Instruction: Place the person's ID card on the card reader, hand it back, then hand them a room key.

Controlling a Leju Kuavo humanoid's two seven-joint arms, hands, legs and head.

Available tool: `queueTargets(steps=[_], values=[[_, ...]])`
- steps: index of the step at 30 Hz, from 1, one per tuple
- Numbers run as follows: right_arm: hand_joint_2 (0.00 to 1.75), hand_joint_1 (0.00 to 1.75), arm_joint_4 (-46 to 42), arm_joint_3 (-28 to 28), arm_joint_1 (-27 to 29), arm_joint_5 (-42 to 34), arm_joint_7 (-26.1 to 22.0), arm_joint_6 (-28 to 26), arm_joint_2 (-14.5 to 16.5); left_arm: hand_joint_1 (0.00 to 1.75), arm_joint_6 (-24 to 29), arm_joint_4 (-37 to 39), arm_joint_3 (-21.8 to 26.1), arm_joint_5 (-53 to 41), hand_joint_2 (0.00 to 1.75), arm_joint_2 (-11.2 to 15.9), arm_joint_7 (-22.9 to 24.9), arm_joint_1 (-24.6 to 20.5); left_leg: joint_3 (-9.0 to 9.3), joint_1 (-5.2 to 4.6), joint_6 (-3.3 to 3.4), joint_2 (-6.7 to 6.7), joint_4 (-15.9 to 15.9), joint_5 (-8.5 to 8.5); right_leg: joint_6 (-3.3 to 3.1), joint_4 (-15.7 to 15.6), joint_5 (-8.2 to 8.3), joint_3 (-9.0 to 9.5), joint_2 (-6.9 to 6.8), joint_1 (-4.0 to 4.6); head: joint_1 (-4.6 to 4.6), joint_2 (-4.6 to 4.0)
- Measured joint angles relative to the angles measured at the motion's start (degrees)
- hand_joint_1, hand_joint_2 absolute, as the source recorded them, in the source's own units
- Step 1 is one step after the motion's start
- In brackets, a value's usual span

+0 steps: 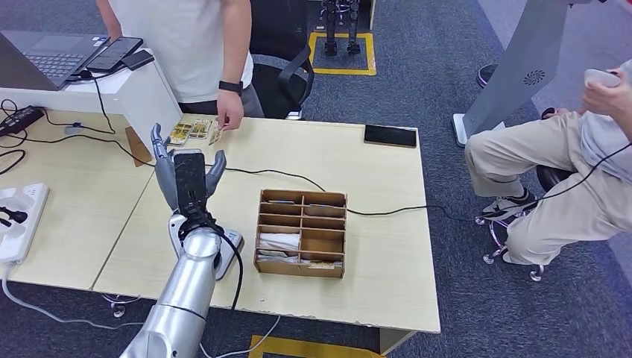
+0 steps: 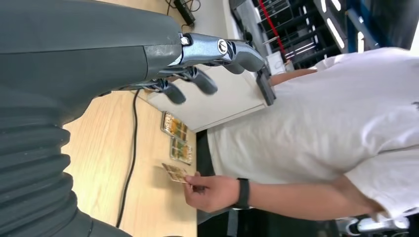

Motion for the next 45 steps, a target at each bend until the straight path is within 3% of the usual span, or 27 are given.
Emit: queueTargets(steps=[1, 2, 6, 10, 15, 24, 32, 45], values=[[1.75, 0.00, -0.14, 0.00, 0.03, -0.55, 0.19, 0.00, 0.08, 0.00, 0.03, -1.12, -0.22, -0.37, 0.00, -0.35, -0.98, 0.89, 0.00, 0.00, 0.00, 0.00, 0.00, 0.00, 0.00, 0.00, 0.00, 0.00, 0.00, 0.00, 0.01, 0.00], [1.75, 0.00, -0.34, 0.00, 0.05, -1.05, 0.39, 0.00, 0.18, 0.00, 0.08, -2.51, -0.43, -1.02, 0.00, -0.87, -2.14, 2.06, -0.01, 0.00, 0.00, 0.00, 0.00, 0.00, 0.00, 0.00, -0.01, -0.01, 0.01, 0.00, 0.00, 0.00], [1.75, 0.00, -1.33, 0.00, 0.20, -2.21, 0.84, 0.00, 0.73, 0.00, 0.26, -8.98, -0.63, -2.81, 1.75, -3.16, -7.64, 7.01, -0.11, -0.01, 0.02, 0.04, 0.00, -0.02, 0.02, -0.01, -0.02, -0.10, 0.03, 0.00, 0.02, 0.00], [1.75, 0.00, -2.09, 0.00, 0.31, -2.89, 1.07, -0.01, 1.11, 0.00, 0.38, -15.12, -2.02, -2.14, 1.75, -2.71, -9.76, 10.68, -0.16, -0.01, 0.02, 0.05, 0.00, -0.02, 0.03, -0.02, -0.02, -0.16, 0.02, 0.00, 0.02, 0.01], [1.75, 0.00, -2.61, 0.00, 0.45, -4.36, 1.34, -0.01, 1.22, 0.00, 0.01, -22.79, -7.70, 0.35, 1.75, -0.85, -9.34, 17.38, -0.17, 0.00, 0.01, 0.06, 0.00, -0.03, 0.03, -0.02, -0.02, -0.17, 0.03, 0.00, 0.02, 0.01], [1.75, 0.00, -2.83, 0.00, 0.64, -5.70, -0.04, -0.01, 1.26, 0.00, -5.16, -32.95, -19.96, 5.37, 1.75, 5.54, -9.75, 26.44, -0.22, -0.01, 0.00, 0.07, 0.00, -0.05, 0.04, -0.02, -0.04, -0.22, 0.03, 0.00, 0.02, 0.01], [1.75, 0.00, -2.19, 0.00, 0.64, -5.60, -1.81, -0.01, 1.02, 0.00, -14.64, -34.68, -27.73, -0.26, 1.75, 13.21, -10.72, 27.99, -0.20, 0.01, -0.01, 0.07, 0.00, -0.03, 0.03, -0.02, -0.03, -0.22, 0.03, 0.00, 0.02, 0.00], [1.75, 0.00, -1.80, 0.00, 0.64, -5.59, -2.19, 0.00, 0.79, 0.00, -17.00, -34.68, -29.52, -3.05, 1.75, 15.20, -10.71, 27.97, -0.20, 0.01, -0.01, 0.07, 0.00, -0.03, 0.03, -0.02, -0.03, -0.22, 0.03, 0.00, 0.02, 0.01]])
